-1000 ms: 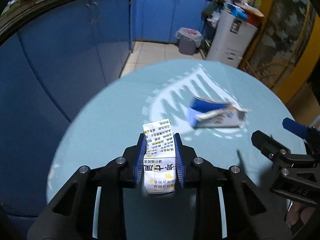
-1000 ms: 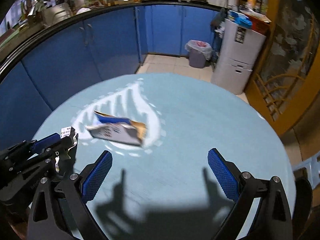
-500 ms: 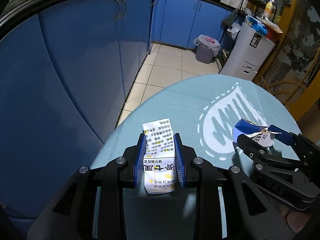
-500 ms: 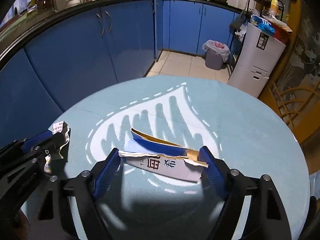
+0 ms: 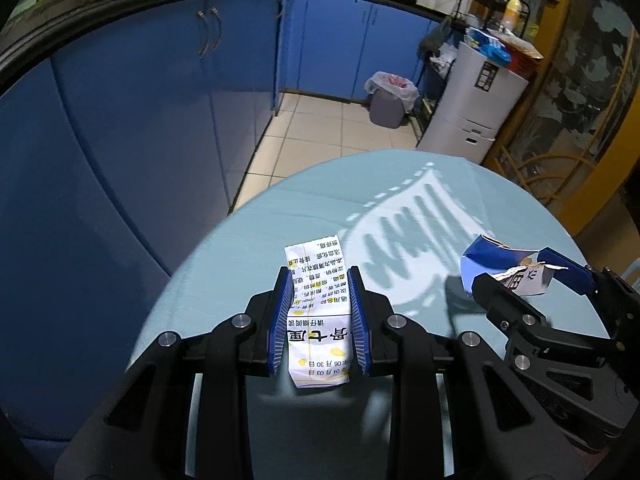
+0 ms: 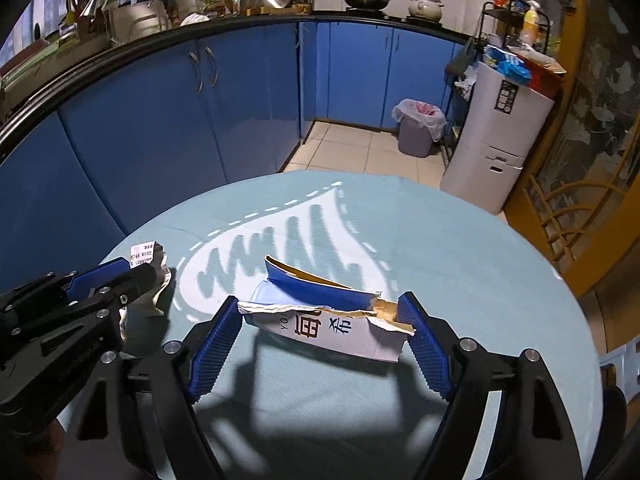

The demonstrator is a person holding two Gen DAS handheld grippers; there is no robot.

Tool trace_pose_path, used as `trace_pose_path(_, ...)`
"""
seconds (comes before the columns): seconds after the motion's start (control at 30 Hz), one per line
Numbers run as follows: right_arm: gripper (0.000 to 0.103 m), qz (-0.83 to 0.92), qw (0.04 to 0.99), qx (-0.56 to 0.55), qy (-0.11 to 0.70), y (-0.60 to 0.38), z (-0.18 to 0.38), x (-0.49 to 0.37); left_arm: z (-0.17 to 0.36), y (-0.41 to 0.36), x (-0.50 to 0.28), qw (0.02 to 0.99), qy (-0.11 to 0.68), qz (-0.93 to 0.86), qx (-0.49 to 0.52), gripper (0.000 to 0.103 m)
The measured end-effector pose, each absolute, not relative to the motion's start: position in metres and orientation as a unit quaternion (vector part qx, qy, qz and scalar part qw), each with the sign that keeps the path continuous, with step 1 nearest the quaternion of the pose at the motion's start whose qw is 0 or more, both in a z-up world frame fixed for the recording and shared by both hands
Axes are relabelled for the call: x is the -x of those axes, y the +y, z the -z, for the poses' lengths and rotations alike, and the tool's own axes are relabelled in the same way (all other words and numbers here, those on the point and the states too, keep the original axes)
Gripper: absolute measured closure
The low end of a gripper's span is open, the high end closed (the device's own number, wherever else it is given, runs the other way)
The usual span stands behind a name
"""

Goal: Collect trash
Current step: 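Carry the medicine box and torn carton over the black bin and release them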

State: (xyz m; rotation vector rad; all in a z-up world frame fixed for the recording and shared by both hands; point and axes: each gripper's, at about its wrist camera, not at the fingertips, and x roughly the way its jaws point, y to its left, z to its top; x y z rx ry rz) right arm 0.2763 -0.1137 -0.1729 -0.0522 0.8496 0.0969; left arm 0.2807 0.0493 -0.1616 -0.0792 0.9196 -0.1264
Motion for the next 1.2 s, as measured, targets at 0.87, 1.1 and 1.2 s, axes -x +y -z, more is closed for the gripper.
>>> trace_pose_path(0.87,0.026,0.079,0.925,-0.076,0.364,-0.315,0.142,-0.176,0.121,-0.17,-0.237,0.889,0.411,0.188,-0.079,0.074)
trace_pose_path(1.1,0.026,0.117,0.922,-0.102,0.356,-0.367,0.144,-0.149,0.123,-0.233,-0.222,0.878,0.408,0.225,-0.107,0.074)
trace_pose_path(1.2,0.026,0.13,0.92,-0.11,0.354,-0.386,0.147,-0.138,0.125,-0.259,-0.215,0.873,0.408,0.24,-0.118,0.074)
